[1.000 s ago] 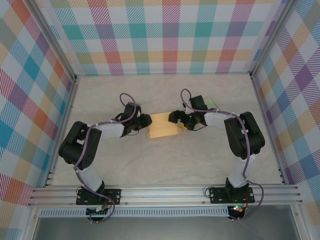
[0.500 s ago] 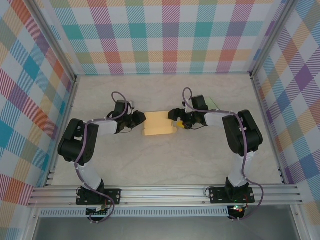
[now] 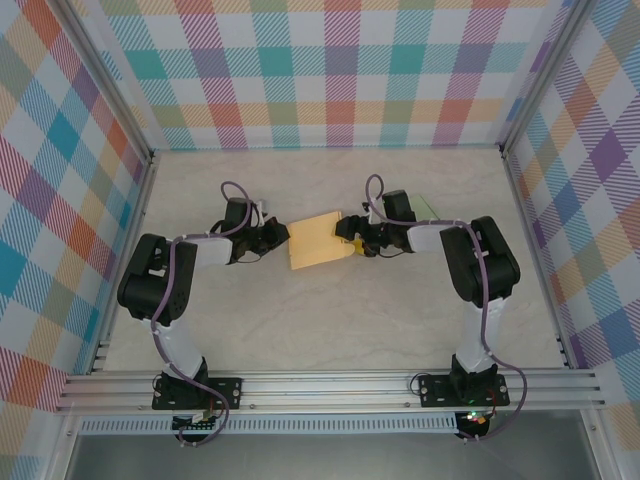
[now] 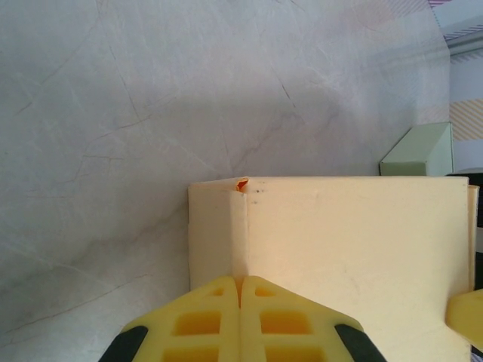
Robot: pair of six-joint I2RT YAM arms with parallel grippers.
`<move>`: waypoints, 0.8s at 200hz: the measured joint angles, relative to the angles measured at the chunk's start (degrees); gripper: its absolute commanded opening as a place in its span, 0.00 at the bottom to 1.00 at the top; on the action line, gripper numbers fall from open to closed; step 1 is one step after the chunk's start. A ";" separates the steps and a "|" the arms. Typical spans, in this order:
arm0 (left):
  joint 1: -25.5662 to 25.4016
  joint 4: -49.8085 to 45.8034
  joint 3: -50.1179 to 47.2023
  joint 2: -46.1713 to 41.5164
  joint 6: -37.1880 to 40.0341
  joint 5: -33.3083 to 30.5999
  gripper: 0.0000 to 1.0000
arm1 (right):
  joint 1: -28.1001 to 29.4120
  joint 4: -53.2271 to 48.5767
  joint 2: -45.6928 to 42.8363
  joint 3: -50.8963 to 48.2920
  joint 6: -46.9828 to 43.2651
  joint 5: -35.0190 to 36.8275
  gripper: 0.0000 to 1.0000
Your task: Fold the paper box
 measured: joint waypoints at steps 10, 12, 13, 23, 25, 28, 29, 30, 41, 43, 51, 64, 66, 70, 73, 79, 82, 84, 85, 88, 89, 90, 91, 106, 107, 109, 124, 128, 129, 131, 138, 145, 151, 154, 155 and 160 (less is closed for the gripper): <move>0.00 -0.04 0.11 0.07 0.00 0.09 0.06 | 0.00 0.57 0.57 0.26 0.07 -0.55 0.71; 0.00 -0.02 0.11 0.07 0.02 0.13 0.06 | 0.02 0.74 0.74 0.33 0.20 -0.66 0.70; 0.00 -0.02 0.11 0.07 0.00 0.15 0.06 | 0.02 0.76 0.79 0.35 0.22 -0.68 0.70; 0.00 -0.02 0.11 0.07 0.02 0.17 0.07 | 0.09 1.40 1.33 0.57 0.28 -1.09 0.64; 0.00 -0.04 0.11 0.07 0.00 0.15 0.07 | 0.13 1.57 1.49 0.59 0.26 -1.25 0.63; 0.00 -0.04 0.11 0.07 0.02 0.15 0.08 | 0.17 1.73 1.60 0.59 0.52 -1.29 0.62; 0.00 -0.07 0.11 0.07 0.02 0.13 0.08 | 0.17 1.75 1.64 0.61 0.46 -1.33 0.62; 0.00 -0.07 0.11 0.07 0.02 0.15 0.08 | 0.17 1.79 1.66 0.61 0.42 -1.38 0.61; 0.02 -0.15 0.11 0.07 0.00 0.15 0.09 | 0.35 2.19 2.05 0.68 0.94 -1.97 0.57; 0.02 -0.15 0.11 0.07 0.02 0.15 0.09 | 0.35 2.19 2.05 0.68 0.98 -2.01 0.56; 0.02 -0.17 0.11 0.07 0.02 0.17 0.10 | 0.46 2.58 2.08 0.68 1.25 -2.45 0.54; 0.02 -0.24 0.11 0.07 0.04 0.11 0.11 | 0.52 3.43 2.08 0.68 1.68 -2.99 0.50; 0.02 -0.26 0.11 0.07 0.02 0.09 0.12 | 0.55 3.56 2.08 0.68 1.81 -3.08 0.50; 0.02 -0.31 0.11 0.07 0.02 0.04 0.12 | 0.55 3.69 2.08 0.68 2.05 -3.21 0.49; 0.02 -0.35 0.11 0.04 0.02 0.04 0.13 | 0.52 3.89 2.08 0.68 2.16 -3.28 0.48; 0.02 -0.46 0.13 0.00 0.02 0.00 0.14 | 0.52 4.24 2.05 0.68 2.49 -3.48 0.47; 0.02 -0.59 0.13 0.00 0.02 -0.02 0.15 | 0.50 4.31 2.08 0.66 2.82 -3.56 0.47; 0.02 -0.61 0.13 -0.09 0.07 -0.02 0.16 | 0.50 4.48 2.05 0.66 2.78 -3.67 0.47; 0.02 -0.63 0.13 -0.11 0.07 -0.04 0.16 | 0.50 4.57 2.05 0.66 2.82 -3.69 0.47; 0.02 -0.90 0.13 -0.13 0.02 -0.07 0.17 | 0.50 4.70 2.05 0.66 3.15 -3.76 0.46; 0.02 -0.94 0.13 -0.15 0.02 -0.07 0.17 | 0.50 4.72 2.05 0.66 3.19 -3.82 0.46; 0.02 -1.05 0.13 -0.26 0.07 -0.07 0.18 | 0.48 4.74 2.05 0.66 3.17 -3.87 0.46; 0.02 -1.11 0.13 -0.31 0.11 -0.09 0.18 | 0.48 4.81 2.05 0.66 3.17 -3.89 0.46; 0.02 -2.54 0.11 -1.27 0.20 -0.35 0.23 | 0.50 5.57 2.01 0.37 4.07 -4.33 0.44; 0.02 -2.71 0.11 -1.36 0.11 -0.39 0.24 | 0.50 5.57 1.99 0.33 4.22 -4.33 0.44; 0.02 -2.97 0.11 -1.57 0.15 -0.44 0.25 | 0.50 5.57 1.97 0.31 4.31 -4.35 0.44; 0.02 -4.28 0.09 -4.02 0.42 -0.61 0.34 | 0.48 5.77 1.46 -0.33 4.92 -4.61 0.42; 0.02 -4.57 0.02 -4.92 0.20 -0.74 0.37 | 0.48 5.77 1.29 -0.50 5.14 -4.70 0.41; 0.02 -4.61 0.02 -5.07 0.24 -0.76 0.38 | 0.48 5.77 1.25 -0.55 5.14 -4.70 0.41; 0.02 -4.74 0.02 -5.64 0.50 -0.76 0.40 | 0.48 5.77 1.11 -0.63 5.18 -4.70 0.41; 0.02 -4.96 -0.09 -7.54 0.59 -1.01 0.43 | 0.44 5.77 0.70 -0.90 5.51 -4.70 0.40; 0.02 -5.03 -0.17 -9.60 0.61 -1.14 0.45 | 0.33 5.73 0.20 -1.20 5.79 -4.70 0.40; 0.02 -5.03 -0.35 -11.63 0.66 -1.42 0.46 | 0.26 5.70 -0.33 -1.49 6.01 -4.70 0.39; 0.02 -5.01 -0.50 -12.63 0.66 -1.51 0.47 | 0.20 5.70 -0.59 -1.64 6.19 -4.70 0.39; 0.02 -5.01 -0.55 -13.11 0.68 -1.57 0.47 | 0.17 5.68 -0.66 -1.66 6.21 -4.70 0.39; 0.02 -5.01 -0.81 -14.97 1.01 -1.70 0.53 | 0.15 5.62 -1.20 -1.88 6.38 -4.70 0.38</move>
